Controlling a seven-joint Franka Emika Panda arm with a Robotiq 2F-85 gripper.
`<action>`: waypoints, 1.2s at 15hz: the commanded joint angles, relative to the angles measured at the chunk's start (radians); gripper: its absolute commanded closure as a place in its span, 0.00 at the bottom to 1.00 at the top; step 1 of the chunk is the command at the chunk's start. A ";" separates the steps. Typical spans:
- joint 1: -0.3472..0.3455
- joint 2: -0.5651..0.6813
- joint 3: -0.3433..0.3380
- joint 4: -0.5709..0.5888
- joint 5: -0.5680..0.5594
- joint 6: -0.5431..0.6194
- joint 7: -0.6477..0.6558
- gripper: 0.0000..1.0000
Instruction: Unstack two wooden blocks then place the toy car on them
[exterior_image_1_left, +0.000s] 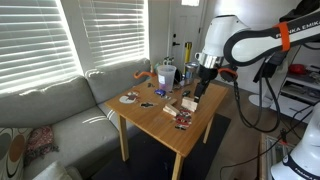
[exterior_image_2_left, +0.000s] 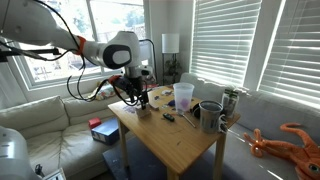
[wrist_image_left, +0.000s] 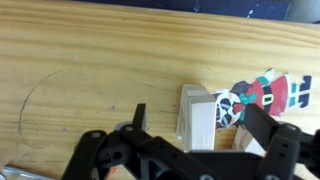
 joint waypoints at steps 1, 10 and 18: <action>0.010 0.067 -0.010 0.049 0.031 0.012 -0.026 0.01; 0.008 0.146 -0.007 0.104 0.035 0.002 -0.023 0.55; 0.008 0.183 -0.007 0.127 0.040 -0.008 -0.026 0.87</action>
